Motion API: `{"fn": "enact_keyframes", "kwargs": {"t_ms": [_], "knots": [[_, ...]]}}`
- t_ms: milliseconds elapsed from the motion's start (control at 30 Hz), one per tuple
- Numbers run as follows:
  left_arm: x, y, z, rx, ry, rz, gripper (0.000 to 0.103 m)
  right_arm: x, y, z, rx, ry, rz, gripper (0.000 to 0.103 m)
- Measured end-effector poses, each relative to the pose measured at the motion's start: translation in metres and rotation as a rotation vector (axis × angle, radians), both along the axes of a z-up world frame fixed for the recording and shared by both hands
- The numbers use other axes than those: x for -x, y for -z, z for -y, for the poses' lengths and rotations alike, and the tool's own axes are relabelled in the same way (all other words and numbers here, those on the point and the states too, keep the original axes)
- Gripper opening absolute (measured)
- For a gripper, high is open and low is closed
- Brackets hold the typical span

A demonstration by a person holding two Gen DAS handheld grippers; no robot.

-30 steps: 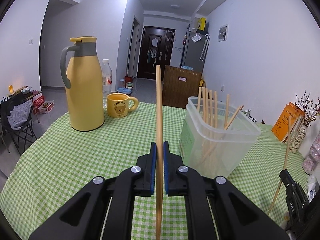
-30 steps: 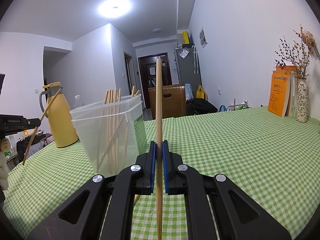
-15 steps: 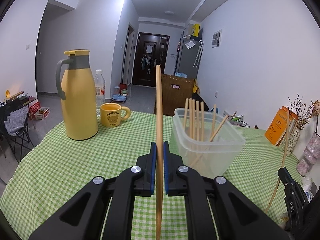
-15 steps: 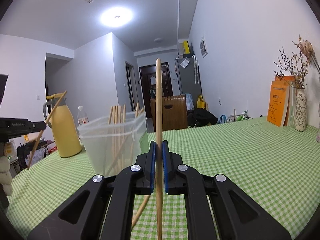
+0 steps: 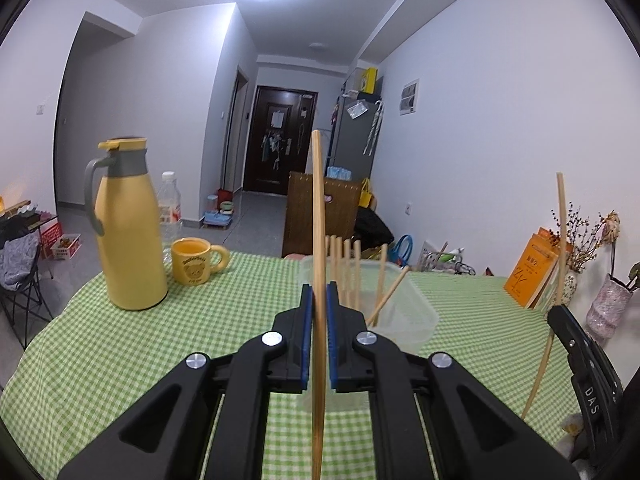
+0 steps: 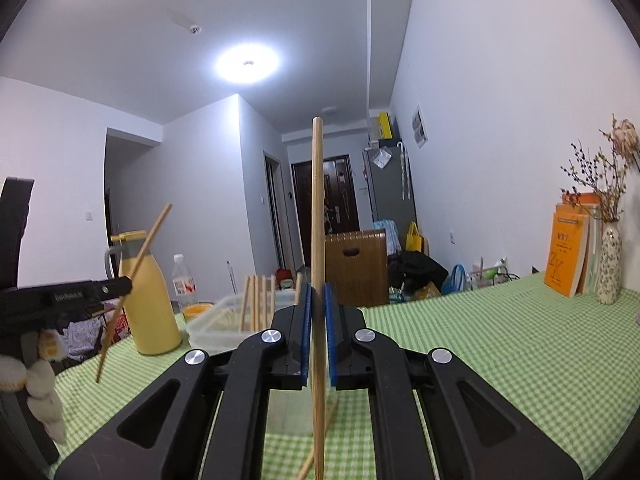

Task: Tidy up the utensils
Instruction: 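Carry both upright chopsticks over the clear container with both tools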

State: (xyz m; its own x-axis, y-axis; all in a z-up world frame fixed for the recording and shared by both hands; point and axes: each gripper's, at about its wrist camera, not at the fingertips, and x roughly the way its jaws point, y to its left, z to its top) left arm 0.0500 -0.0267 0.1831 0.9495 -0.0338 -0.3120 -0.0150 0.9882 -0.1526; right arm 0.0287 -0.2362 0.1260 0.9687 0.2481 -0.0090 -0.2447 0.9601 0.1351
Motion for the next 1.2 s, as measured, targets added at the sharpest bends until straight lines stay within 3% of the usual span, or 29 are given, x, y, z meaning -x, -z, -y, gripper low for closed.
{"fn": "enact_keyframes", "kwargs": {"t_ms": [633,1200], "knots": [[-0.027,-0.034,0.033,0.015,0.021,0.062,0.004,-0.027,-0.033,-0.024,-0.02,-0.052,0.044,0.007],[-0.095,-0.042,0.027,0.057,0.024,0.084,0.004,-0.114,-0.056,-0.037,-0.099,-0.185,-0.07,0.007]]}}
